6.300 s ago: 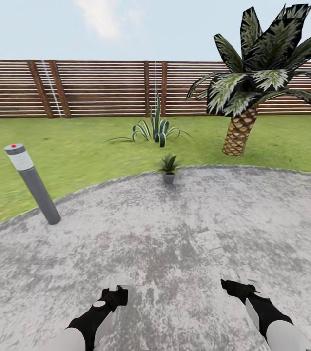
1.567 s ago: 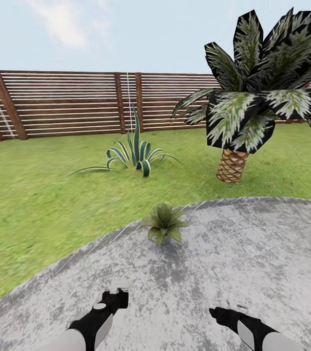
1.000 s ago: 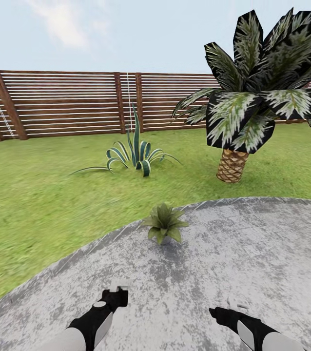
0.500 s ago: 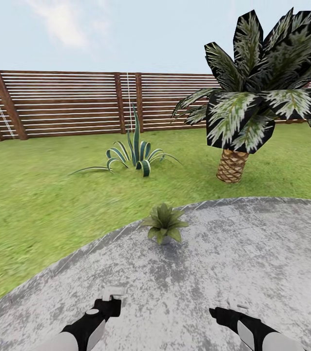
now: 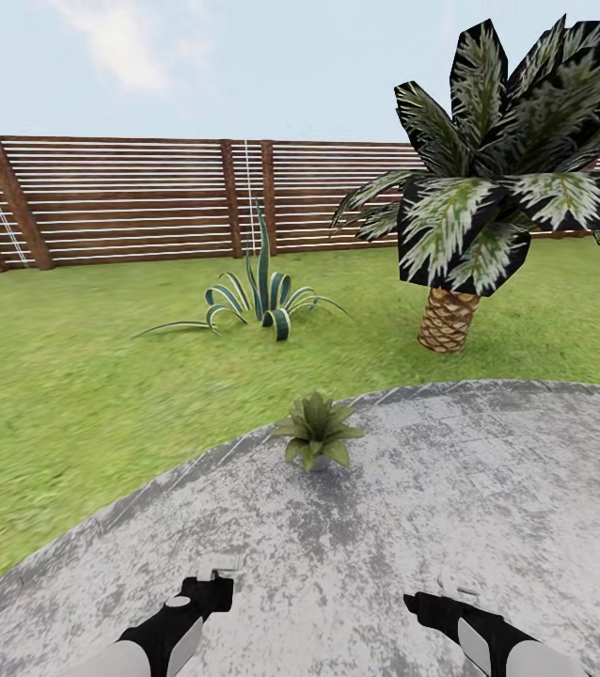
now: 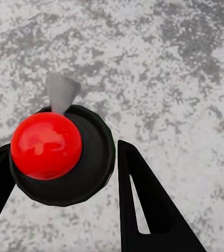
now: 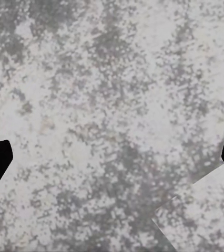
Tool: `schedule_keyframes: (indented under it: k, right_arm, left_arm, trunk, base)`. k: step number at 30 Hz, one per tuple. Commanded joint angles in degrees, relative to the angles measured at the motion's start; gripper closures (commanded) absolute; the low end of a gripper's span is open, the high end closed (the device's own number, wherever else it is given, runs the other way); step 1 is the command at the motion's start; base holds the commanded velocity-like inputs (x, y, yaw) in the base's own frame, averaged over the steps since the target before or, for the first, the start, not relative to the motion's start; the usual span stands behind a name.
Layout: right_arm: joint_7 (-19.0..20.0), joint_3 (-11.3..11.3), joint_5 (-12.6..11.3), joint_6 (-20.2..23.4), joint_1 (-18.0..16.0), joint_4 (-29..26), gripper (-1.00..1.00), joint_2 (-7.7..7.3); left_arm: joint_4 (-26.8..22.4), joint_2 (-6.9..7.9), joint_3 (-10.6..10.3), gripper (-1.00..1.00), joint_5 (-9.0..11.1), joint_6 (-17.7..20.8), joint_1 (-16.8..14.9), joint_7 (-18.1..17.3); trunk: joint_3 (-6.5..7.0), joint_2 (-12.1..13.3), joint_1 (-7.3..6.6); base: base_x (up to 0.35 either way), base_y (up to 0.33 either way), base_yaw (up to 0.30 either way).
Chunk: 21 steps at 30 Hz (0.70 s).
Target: Pick up the pesticide atomizer in the garden and spray insectifuge to fully cover both potted plants in the garden.
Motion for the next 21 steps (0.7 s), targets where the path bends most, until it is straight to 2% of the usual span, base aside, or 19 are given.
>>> schedule_keyframes:
  k: [1, 7, 11, 14, 19, 21]
  right_arm:
    - [0.2, -0.5, 0.5, 0.1, 0.0, -0.1, -1.0, 0.0]
    - [0.2, -0.5, 0.5, 0.1, 0.0, -0.1, -1.0, 0.0]
    - [0.2, -0.5, 0.5, 0.1, 0.0, -0.1, -1.0, 0.0]
    - [0.2, -0.5, 0.5, 0.1, 0.0, -0.1, -1.0, 0.0]
    - [0.2, -0.5, 0.5, 0.1, 0.0, -0.1, -1.0, -0.03]
    - [0.2, -0.4, 0.6, 0.1, 0.0, -0.3, -1.0, -0.11]
  left_arm:
    - [0.0, -0.02, 0.2, 1.0, -0.4, -0.2, 0.0, 0.1]
    - [-0.6, -0.02, 0.3, 1.0, -0.5, -0.2, -0.1, 0.1]
    - [-4.4, -0.02, 0.4, 1.0, -0.5, 0.0, -0.1, 0.2]
    - [-5.5, -0.09, 0.3, 1.0, -0.5, 0.7, -0.1, 0.2]
    - [-11.4, -0.14, 0.2, 1.0, -0.5, 6.8, -0.1, 0.1]
    - [-12.9, -0.12, 0.3, 1.0, -0.5, 7.5, -0.1, 0.1]
  trunk:
    - [-0.05, 0.0, -0.01]
    - [1.03, 2.4, -1.33]
    - [1.75, 4.0, -2.21]
    - [2.29, 5.2, -2.87]
    - [3.19, 7.2, -3.96]
    - [3.54, 8.0, -4.4]
  base:
    - [0.0, 0.0, 0.0]
    - [0.0, 0.0, 0.0]
    - [0.0, 0.0, 0.0]
    - [0.0, 0.0, 0.0]
    - [0.0, 0.0, 0.0]
    - [0.0, 0.0, 0.0]
